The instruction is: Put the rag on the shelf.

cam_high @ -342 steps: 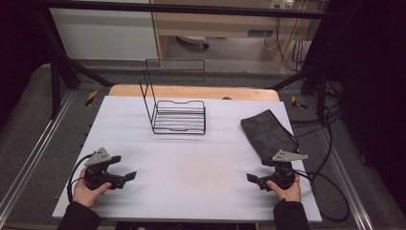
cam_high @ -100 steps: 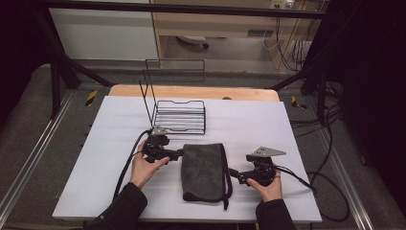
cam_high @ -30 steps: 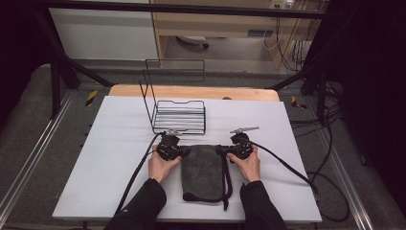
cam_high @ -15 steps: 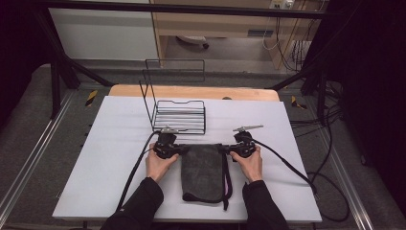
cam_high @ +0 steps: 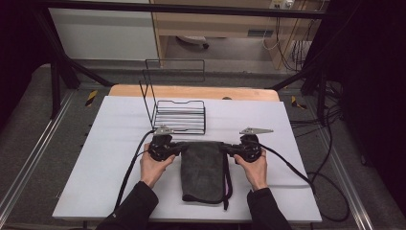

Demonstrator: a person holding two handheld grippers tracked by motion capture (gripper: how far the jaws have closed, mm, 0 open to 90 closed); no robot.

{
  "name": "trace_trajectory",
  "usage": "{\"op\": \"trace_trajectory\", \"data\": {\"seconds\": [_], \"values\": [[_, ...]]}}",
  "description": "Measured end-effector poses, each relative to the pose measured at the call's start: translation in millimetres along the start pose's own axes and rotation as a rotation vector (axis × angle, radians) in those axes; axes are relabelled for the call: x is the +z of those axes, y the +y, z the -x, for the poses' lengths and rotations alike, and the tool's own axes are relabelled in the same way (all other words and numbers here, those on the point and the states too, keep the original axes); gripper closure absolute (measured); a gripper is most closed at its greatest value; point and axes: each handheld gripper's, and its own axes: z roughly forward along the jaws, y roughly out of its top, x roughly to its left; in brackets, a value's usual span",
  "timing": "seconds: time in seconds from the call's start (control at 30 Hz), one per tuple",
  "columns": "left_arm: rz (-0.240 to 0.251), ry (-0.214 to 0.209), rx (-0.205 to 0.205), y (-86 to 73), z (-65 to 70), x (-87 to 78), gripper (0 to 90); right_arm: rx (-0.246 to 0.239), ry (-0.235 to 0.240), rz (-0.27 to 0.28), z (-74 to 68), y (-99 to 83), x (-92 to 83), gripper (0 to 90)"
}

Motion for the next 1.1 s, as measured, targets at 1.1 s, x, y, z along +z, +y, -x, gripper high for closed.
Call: {"op": "trace_trajectory", "data": {"seconds": [1.1], "values": [[0.206,-0.019,0.102,28.8,38.4,-70.8,80.7,-0.151,-0.010,0.229,-52.8,20.2,-54.3,80.6]]}}
